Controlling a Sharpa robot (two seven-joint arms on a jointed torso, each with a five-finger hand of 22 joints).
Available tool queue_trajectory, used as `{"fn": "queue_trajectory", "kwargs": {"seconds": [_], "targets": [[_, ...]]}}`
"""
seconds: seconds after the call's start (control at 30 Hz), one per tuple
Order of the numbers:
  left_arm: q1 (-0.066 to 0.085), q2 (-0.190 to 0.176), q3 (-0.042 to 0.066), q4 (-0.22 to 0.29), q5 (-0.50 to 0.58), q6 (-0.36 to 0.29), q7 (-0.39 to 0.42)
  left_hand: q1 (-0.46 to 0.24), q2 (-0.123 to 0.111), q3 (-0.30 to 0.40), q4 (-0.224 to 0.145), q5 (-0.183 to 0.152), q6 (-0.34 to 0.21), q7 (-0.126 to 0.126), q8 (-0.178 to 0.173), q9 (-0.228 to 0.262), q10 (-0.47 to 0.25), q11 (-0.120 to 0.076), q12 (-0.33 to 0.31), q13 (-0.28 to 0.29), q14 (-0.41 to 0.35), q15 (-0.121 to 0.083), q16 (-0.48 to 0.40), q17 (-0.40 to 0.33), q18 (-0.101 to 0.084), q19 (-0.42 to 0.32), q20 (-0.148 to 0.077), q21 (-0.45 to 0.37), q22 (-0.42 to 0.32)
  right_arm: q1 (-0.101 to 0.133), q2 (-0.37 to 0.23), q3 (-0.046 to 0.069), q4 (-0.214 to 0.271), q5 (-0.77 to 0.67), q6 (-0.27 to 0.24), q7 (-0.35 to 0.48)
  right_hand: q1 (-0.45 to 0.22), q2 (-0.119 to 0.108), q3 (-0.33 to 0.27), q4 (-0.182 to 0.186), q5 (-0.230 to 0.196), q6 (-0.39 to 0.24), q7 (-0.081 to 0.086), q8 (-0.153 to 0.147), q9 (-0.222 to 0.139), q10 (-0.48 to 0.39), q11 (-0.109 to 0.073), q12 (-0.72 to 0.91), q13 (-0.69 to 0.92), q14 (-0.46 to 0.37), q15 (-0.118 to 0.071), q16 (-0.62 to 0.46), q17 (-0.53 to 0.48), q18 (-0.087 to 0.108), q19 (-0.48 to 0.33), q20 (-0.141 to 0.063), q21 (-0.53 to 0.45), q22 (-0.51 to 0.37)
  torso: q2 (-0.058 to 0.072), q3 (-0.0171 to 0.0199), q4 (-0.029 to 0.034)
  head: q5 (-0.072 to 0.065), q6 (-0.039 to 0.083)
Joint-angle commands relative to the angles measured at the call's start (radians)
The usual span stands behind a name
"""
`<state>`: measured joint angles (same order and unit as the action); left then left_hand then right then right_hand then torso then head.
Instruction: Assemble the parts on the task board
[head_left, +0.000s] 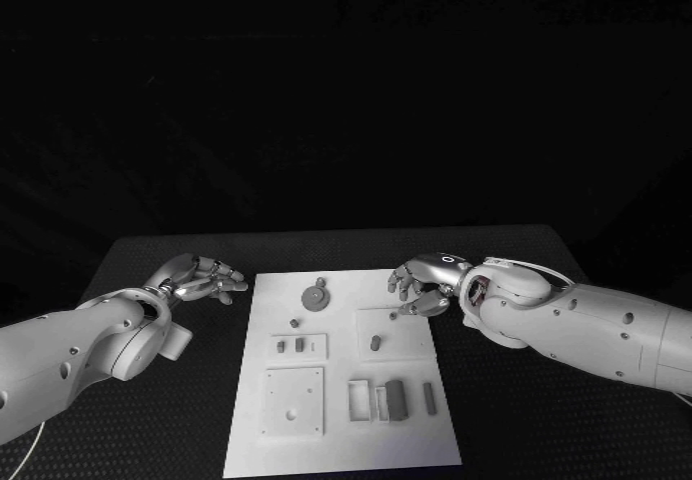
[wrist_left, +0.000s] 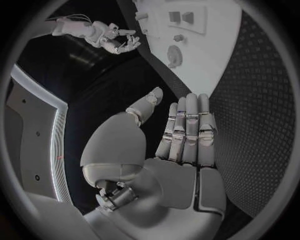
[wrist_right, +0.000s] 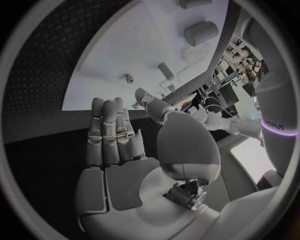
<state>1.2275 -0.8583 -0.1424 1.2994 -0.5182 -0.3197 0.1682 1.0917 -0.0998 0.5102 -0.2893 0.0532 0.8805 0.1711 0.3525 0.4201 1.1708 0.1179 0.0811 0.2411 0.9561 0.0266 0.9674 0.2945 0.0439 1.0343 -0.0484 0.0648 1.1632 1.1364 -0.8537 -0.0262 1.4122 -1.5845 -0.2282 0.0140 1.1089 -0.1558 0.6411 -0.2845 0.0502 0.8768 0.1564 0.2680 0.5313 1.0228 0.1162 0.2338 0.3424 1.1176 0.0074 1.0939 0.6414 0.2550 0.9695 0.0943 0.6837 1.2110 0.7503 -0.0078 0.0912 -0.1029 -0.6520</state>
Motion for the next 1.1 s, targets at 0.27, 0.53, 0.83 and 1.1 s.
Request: {"fn": "queue_trajectory", "kwargs": {"seconds": [0.27,0.53,0.83,1.1], "targets": [[-0.002,0.001,-0.001,0.015,0.118,-0.050,0.117,-0.001,0.008,-0.007,0.001,-0.001,0.006,-0.007,0.008,0.002,0.014,-0.003,0.007,0.003,0.013,-0.003,-0.009,0.003,-0.014,0.008,-0.011,0.001,-0.009,-0.010,-0.012,-0.032,0.037,-0.182,-0.046,-0.054,0.060,0.011,0.018,-0.004,-0.001,0.017,0.002,0.012,-0.009,-0.031,0.013,-0.086,-0.077,0.007,0.009,-0.014,-0.004,0.006,0.012,-0.008,-0.007,-0.001,0.000,0.0004,-0.0022,0.002,-0.002],[-0.003,0.001,-0.001,0.015,0.118,-0.045,0.114,-0.002,0.008,-0.010,0.001,-0.001,0.007,-0.007,0.008,0.002,0.015,-0.003,0.006,0.004,0.016,-0.004,-0.012,0.004,-0.015,0.010,-0.012,0.001,-0.012,-0.027,-0.014,-0.034,0.050,-0.177,-0.068,-0.069,0.062,-0.037,0.036,0.012,-0.001,-0.090,-0.045,-0.042,-0.037,-0.153,0.044,-0.172,-0.152,-0.049,0.040,-0.117,-0.048,-0.005,-0.050,0.021,-0.079,-0.038,0.001,-0.0003,-0.0003,0.002,-0.004],[-0.004,0.005,-0.002,0.010,0.123,-0.041,0.107,-0.003,0.008,-0.012,0.002,-0.001,0.006,-0.007,0.008,0.001,0.014,-0.003,0.005,0.004,0.016,-0.004,-0.014,0.004,-0.016,0.011,-0.013,0.001,-0.015,-0.040,0.003,-0.035,0.038,-0.183,-0.130,-0.079,0.079,-0.014,0.009,-0.001,-0.001,-0.080,-0.028,-0.023,-0.029,-0.011,0.011,-0.117,-0.153,0.026,0.008,-0.050,-0.002,0.007,0.014,0.005,-0.035,-0.011,0.001,-0.0013,0.0013,0.000,-0.007],[-0.004,0.004,-0.002,0.004,0.123,-0.029,0.099,-0.005,0.009,-0.015,0.002,-0.001,0.004,-0.006,0.007,0.000,0.013,-0.003,0.004,0.004,0.017,-0.004,-0.017,0.005,-0.018,0.011,-0.014,0.001,-0.018,-0.051,0.024,-0.036,0.013,-0.177,-0.135,-0.075,0.072,-0.003,0.003,0.003,-0.001,-0.020,0.008,0.009,-0.024,0.072,0.003,-0.104,-0.161,0.046,0.000,-0.009,0.027,0.007,0.043,-0.013,-0.008,0.009,0.001,-0.0008,0.0010,0.002,-0.008]]}}
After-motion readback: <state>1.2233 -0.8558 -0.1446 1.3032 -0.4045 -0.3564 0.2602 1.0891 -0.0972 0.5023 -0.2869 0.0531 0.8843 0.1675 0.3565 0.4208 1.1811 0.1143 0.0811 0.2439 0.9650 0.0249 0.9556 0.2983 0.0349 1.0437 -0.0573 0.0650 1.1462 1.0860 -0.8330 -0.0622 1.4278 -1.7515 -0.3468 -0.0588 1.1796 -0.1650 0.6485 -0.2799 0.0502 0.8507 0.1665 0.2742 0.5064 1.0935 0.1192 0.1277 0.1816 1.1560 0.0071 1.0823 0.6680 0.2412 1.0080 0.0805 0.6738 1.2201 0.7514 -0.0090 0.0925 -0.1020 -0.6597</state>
